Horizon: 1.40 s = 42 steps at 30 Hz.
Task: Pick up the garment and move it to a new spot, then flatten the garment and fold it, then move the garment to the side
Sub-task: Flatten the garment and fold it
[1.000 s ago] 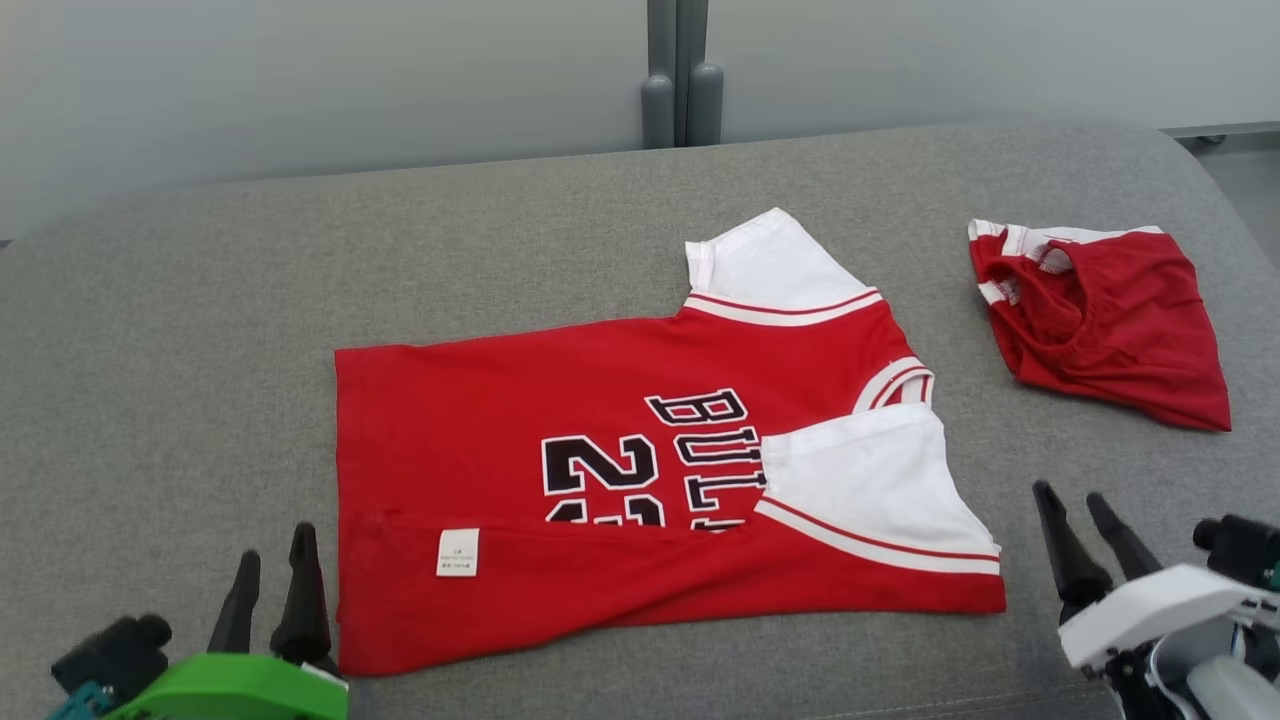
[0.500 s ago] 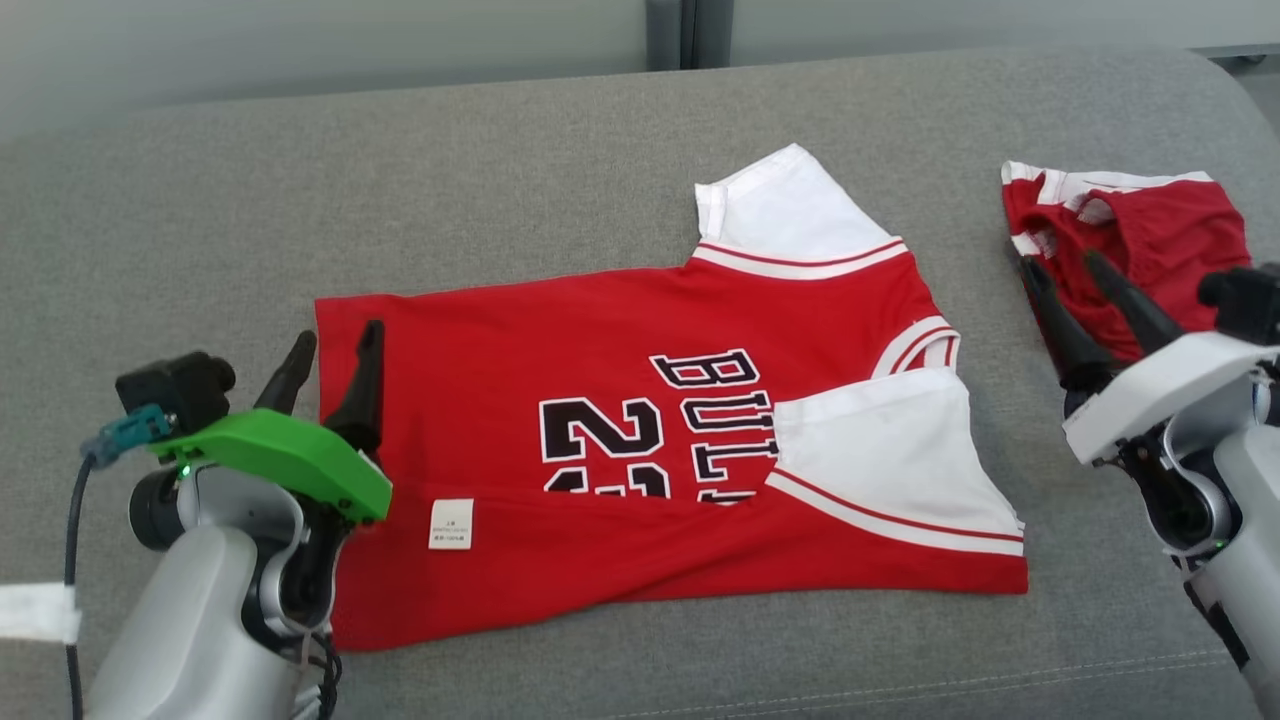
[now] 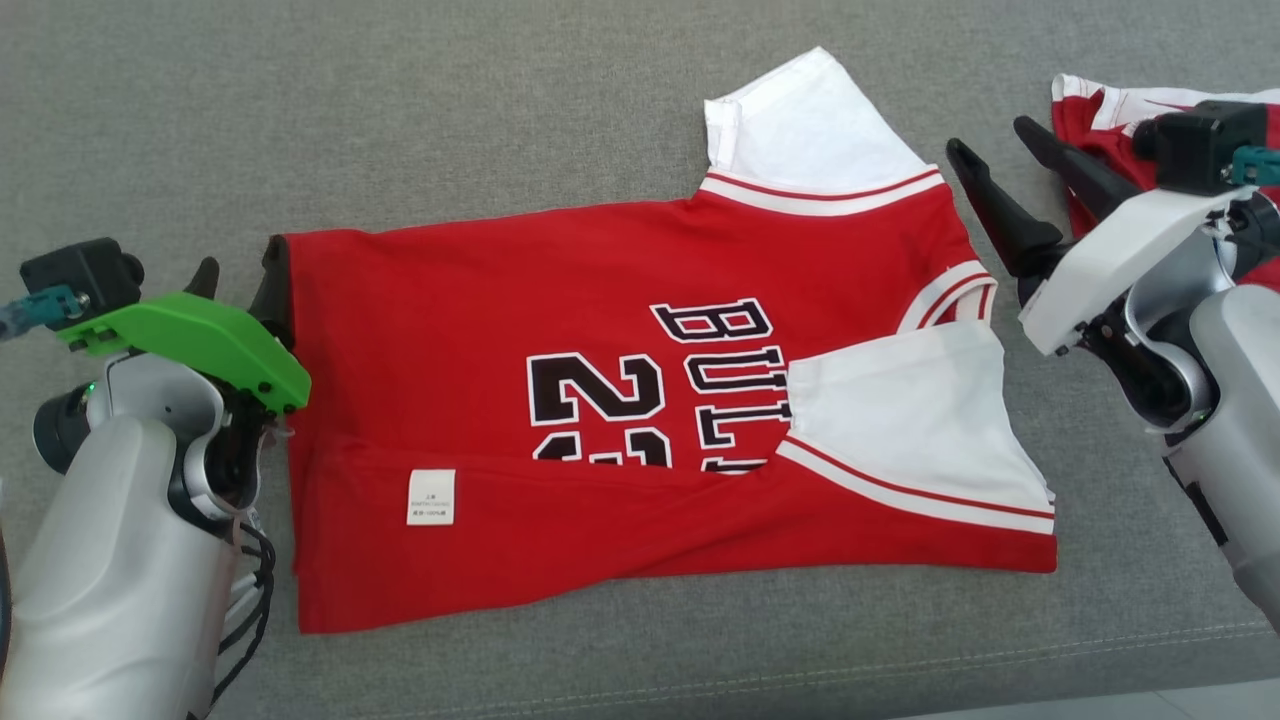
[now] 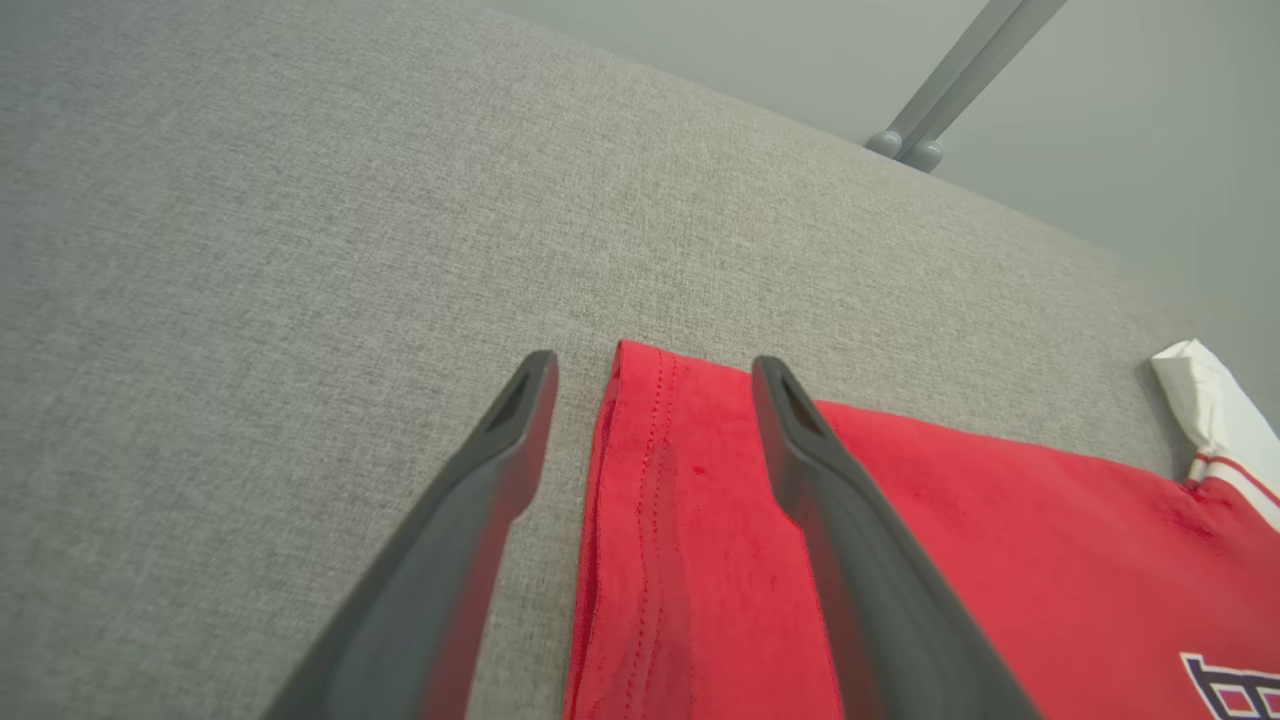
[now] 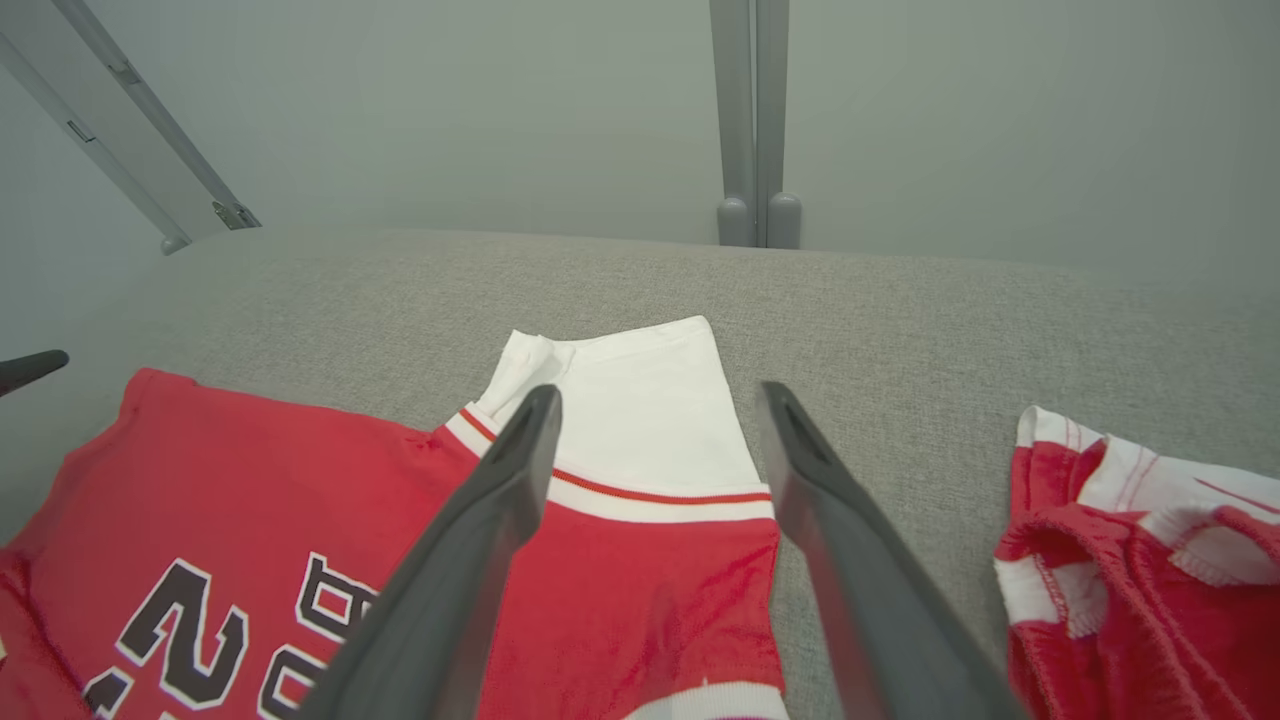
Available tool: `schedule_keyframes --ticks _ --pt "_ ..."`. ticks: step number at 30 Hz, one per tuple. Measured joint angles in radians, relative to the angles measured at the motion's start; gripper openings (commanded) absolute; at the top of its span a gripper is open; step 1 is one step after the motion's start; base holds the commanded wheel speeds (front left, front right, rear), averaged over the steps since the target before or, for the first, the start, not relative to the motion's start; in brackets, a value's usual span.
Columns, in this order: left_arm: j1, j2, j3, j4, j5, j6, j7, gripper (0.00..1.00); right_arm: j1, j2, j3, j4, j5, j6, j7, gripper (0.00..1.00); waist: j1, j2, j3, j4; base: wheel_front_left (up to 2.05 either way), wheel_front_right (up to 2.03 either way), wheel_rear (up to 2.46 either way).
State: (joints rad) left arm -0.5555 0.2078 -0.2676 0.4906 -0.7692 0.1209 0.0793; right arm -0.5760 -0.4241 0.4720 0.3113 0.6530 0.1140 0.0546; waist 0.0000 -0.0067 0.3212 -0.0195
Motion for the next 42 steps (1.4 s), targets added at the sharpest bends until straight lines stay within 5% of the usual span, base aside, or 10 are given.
schedule_keyframes --ticks 22,24,25,27,42 --pt "-0.144 -0.037 -0.021 0.193 0.063 0.003 -0.020 1.00 -0.107 0.018 0.042 0.054 -0.005 0.009 0.016 1.00 0.0000 0.0000 0.090 -0.011 0.00 0.00 0.00" --pt "-0.155 -0.047 -0.025 0.208 0.063 0.003 -0.025 0.75 -0.115 0.018 0.047 0.061 -0.005 0.009 0.017 1.00 0.0000 0.0000 0.093 -0.012 0.00 0.00 0.00" --pt "-0.159 -0.052 -0.026 0.212 0.065 0.003 -0.025 0.26 -0.118 0.018 0.049 0.064 -0.005 0.009 0.017 1.00 0.0000 0.0000 0.094 -0.013 0.00 0.00 0.00" --pt "-0.166 -0.064 -0.029 0.218 0.065 0.003 -0.029 0.00 -0.125 0.018 0.053 0.072 -0.005 0.009 0.017 1.00 0.0000 0.0000 0.095 -0.014 0.00 0.00 0.00" --pt "-0.209 -0.169 -0.072 0.186 0.088 -0.026 -0.162 0.00 -0.245 -0.031 0.019 0.206 -0.013 0.006 0.077 1.00 0.0000 0.0000 0.109 0.075 0.00 0.00 0.00"
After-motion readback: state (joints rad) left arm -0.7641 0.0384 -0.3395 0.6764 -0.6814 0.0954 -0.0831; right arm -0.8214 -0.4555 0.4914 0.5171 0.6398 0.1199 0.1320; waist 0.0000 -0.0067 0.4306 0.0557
